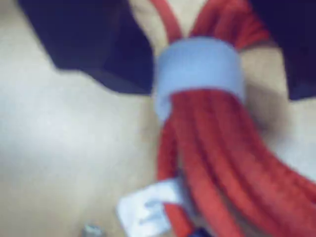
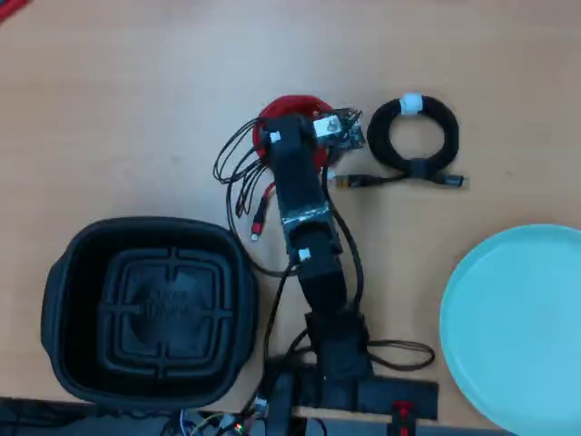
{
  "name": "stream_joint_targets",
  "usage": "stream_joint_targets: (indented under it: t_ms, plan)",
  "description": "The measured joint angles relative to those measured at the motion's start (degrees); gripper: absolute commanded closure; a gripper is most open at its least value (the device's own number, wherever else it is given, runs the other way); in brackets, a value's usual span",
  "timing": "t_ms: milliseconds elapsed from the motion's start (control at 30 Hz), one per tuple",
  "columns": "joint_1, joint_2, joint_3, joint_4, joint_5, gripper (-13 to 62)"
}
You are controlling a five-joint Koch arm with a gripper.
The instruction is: Put a black charging cable in a black bowl and put a red charging cable in a green bowl
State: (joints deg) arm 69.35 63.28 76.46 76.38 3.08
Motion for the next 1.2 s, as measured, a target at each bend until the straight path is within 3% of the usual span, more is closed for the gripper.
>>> stream_joint_targets:
  t_ms: [233,300,367,500,600,1200]
  plan:
    - [0.35,-3.87,-2.02,0.35,0.09,22.5]
    - [0.44,-3.96,-2.02,0.35,0.00,26.0]
    - [1.05,-3.96,-2.11,0.26,0.00,34.8]
    - [1.49,-4.04,-3.08,0.00,0.00,59.4]
    - [1.76,-4.13,-3.16,0.00,0.97,54.5]
    - [0.62,-4.04,-3.16,0.00,5.98,55.8]
